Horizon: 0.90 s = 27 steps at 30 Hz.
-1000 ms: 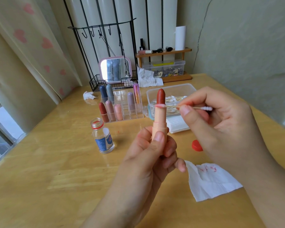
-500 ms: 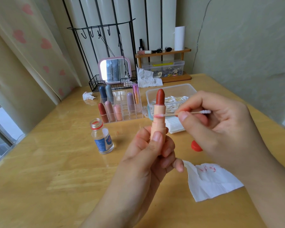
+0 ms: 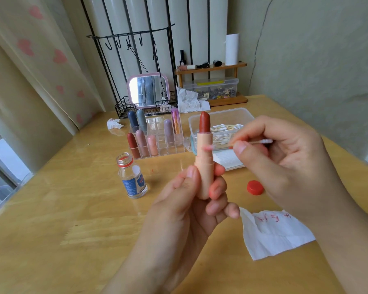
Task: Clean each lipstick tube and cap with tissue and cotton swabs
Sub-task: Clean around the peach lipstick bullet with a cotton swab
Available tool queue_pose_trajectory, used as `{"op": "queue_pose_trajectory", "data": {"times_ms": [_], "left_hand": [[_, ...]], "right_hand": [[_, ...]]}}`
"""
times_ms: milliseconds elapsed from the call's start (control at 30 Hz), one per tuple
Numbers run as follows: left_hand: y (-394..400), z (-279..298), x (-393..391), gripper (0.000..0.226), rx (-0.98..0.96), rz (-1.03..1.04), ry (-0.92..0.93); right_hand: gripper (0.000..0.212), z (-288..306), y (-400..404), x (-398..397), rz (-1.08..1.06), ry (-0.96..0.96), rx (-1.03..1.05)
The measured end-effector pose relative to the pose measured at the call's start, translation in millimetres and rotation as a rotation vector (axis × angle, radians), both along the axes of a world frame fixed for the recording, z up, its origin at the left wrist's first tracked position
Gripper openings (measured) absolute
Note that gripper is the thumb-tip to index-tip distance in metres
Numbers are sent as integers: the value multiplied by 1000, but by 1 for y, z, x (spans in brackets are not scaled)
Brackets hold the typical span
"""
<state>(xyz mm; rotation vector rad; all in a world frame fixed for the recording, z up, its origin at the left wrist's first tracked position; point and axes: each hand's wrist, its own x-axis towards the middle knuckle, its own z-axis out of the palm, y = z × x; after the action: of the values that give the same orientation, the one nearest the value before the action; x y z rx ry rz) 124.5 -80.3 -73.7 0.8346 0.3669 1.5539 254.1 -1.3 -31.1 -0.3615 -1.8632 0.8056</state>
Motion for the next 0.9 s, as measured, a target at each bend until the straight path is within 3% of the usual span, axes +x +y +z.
{"op": "queue_pose_trajectory", "data": {"times_ms": [167,333,567,733,900], "left_hand": [[-3,4,2,33,-8,-35,-55],[-4,6,2,19,6,31,16],[-4,3,1,25,7,5,1],[-3,5,0,26,-1,-39,-18],[-3,5,-2,31,-24,-119,-98]], "right_hand": [[11,0,0,0,13,1,-11],[10,-1,0,-1,20,-3,-39],[11,-1,2,-2,8,49,-37],[13,0,-1,2,58,-29,-39],[11,-1,3,-3,32,43,-12]]}}
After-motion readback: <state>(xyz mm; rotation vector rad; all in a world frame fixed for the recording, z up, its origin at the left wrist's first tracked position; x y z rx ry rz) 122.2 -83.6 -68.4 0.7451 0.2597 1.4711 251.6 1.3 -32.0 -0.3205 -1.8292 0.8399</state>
